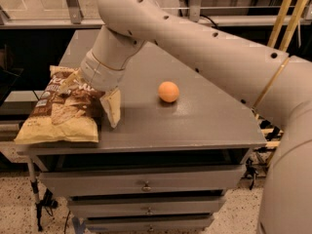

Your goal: Pick brown chip bag

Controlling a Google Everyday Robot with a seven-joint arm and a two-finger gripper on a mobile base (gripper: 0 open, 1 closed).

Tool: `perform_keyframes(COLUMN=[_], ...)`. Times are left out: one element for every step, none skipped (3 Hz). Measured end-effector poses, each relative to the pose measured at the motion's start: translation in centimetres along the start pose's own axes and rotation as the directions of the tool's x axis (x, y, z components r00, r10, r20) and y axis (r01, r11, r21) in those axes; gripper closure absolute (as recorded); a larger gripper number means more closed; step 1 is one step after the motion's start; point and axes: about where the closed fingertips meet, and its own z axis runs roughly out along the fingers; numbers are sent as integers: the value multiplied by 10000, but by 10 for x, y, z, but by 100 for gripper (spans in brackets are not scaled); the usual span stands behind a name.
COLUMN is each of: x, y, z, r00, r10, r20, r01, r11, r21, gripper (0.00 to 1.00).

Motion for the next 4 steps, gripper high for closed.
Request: perform_keyframes(x=[0, 0, -2, -8], y=[-2, -2, -16, -37], z=[-1, -2, -13, -44], r00=[10000, 10000, 9987, 9922], r10=[-48, -48, -501, -1172], r20=[30, 32, -51, -430], r01=[48, 48, 503, 1214], r11=[10000, 10000, 9975, 9862], r21=[39, 40, 489, 1122], gripper=[41, 65, 87, 100])
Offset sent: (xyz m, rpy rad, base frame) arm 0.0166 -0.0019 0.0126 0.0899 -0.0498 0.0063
